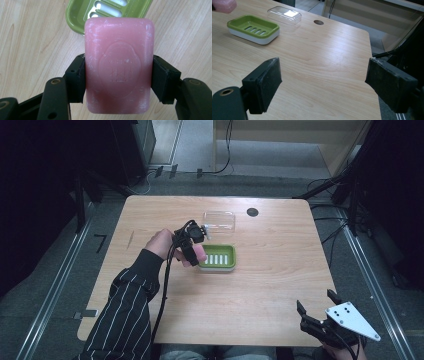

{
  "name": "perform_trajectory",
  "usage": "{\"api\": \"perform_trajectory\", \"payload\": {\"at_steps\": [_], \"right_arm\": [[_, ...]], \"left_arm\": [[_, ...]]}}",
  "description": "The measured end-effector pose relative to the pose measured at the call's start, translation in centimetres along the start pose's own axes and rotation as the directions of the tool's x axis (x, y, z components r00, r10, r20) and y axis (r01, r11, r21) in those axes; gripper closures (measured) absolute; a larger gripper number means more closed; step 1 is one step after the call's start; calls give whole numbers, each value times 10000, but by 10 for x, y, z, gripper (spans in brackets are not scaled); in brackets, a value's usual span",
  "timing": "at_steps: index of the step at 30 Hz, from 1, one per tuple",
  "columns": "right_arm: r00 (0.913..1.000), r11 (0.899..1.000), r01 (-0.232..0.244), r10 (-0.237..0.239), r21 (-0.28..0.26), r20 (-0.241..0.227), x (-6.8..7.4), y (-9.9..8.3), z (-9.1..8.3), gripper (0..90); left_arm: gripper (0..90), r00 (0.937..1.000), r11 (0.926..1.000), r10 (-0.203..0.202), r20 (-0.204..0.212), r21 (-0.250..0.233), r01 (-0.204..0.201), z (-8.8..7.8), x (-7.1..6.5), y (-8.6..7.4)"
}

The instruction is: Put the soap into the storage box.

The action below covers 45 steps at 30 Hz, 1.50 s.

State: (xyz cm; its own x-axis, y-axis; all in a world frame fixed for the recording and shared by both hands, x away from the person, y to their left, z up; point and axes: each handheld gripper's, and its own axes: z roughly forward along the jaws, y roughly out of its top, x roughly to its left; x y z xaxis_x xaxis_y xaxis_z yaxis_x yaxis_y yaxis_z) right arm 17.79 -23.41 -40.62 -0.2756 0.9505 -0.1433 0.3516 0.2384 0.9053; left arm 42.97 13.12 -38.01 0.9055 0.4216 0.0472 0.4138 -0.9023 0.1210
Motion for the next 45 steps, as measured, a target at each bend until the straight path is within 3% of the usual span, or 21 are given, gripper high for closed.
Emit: {"api": "perform_trajectory", "payload": {"at_steps": [21, 45], "right_arm": [[9999, 9999, -141, 141, 1, 70, -3, -3, -5, 136], [9997, 9998, -175, 174, 77, 177, -4, -5, -8, 136]], "left_arm": [[385, 9993, 9993, 367, 38, -30, -367, 1, 3, 12], [385, 9921, 9919, 1249, 119, -236, -1246, 3, 5, 24]]}}
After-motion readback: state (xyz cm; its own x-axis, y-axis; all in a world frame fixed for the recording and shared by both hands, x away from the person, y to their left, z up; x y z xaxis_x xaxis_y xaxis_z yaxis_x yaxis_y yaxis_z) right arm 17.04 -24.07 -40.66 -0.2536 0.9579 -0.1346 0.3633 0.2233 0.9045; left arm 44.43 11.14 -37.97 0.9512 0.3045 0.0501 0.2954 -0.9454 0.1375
